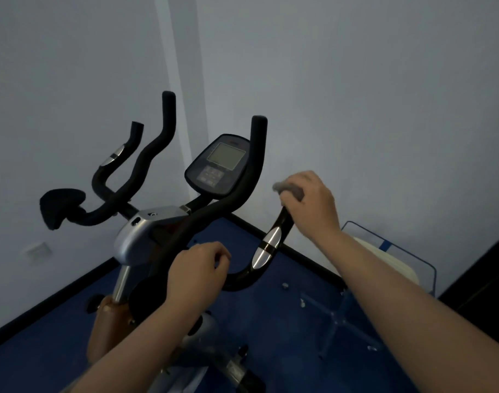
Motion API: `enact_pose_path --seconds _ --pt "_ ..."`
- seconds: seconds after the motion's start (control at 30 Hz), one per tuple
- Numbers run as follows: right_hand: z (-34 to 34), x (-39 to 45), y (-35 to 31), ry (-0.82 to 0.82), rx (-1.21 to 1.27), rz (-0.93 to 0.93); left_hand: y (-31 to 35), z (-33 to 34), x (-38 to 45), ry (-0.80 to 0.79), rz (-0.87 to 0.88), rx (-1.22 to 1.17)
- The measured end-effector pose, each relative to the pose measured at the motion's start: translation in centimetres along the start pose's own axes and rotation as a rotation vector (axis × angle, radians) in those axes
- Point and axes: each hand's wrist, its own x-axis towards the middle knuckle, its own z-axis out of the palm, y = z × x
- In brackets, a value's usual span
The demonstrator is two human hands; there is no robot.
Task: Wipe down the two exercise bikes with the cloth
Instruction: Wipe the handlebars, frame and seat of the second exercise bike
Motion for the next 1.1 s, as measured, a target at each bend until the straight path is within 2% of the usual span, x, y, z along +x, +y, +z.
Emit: enact_pose_path --seconds 0.07,0.1,0.13,0.2,0.27,0.37,0.47,0.53,0.6,0.67,0.73,0.8,0.83,0.93,1.03,1.1 --pt "0.5 -0.1 -0.5 0.058 0.409 0.316 0.1 -0.1 0.0 0.004 -0.006 0.009" --pt "1.7 -1.1 -0.9 0.154 0.554 0.475 0.1 -0.1 0.0 0.005 -0.005 0.016" --pt "3.2 -2.5 -1.5 0.274 0.579 0.539 0.1 -0.1 -0.1 0.004 -0.001 0.024" --pt "5.4 -4.6 -2.5 0.418 0.465 0.44 0.1 -0.1 -0.1 0.008 -0.003 0.027" --pt "5.3 -3.8 -2.3 0.412 0.334 0.294 0.0 0.0 0.0 0.009 -0.011 0.019" --pt "3.0 -1.1 -0.4 0.286 -0.02 -0.043 0.0 0.1 0.0 0.017 -0.015 0.013" --pt "3.1 -3.5 0.8 0.079 -0.404 -0.372 0.0 0.1 0.1 0.014 -0.025 0.004" --pt "3.3 -5.8 0.8 -0.043 -0.461 -0.487 -0.1 0.1 0.0 0.009 -0.047 -0.01" --pt "2.1 -5.2 0.6 -0.161 -0.397 -0.545 0.0 -0.1 -0.2 0.028 -0.086 -0.081" --pt "0.7 -3.5 0.1 -0.278 -0.434 -0.586 0.0 -0.2 -0.4 0.095 -0.112 -0.204" --pt "0.7 -3.7 -0.4 -0.275 -0.453 -0.534 -0.1 -0.4 -0.7 0.197 -0.129 -0.348" --pt "2.7 -7.1 -2.2 -0.195 -0.358 -0.42 0.0 -0.6 -1.1 0.3 -0.148 -0.45" --pt "4.4 -9.1 -3.1 -0.212 -0.334 -0.415 0.0 -0.8 -1.3 0.352 -0.151 -0.46" --pt "7.2 -12.4 -5.3 -0.473 -0.267 -0.487 -1.3 -1.6 -2.2 0.452 -0.124 -0.298" --pt "5.0 -10.7 -4.3 -0.674 -0.192 -0.424 -5.0 -2.0 -3.8 0.406 -0.221 -0.009" --pt "3.8 -10.3 -3.4 -0.749 -0.306 -0.517 -6.4 -1.7 -4.7 0.382 -0.314 -0.074"
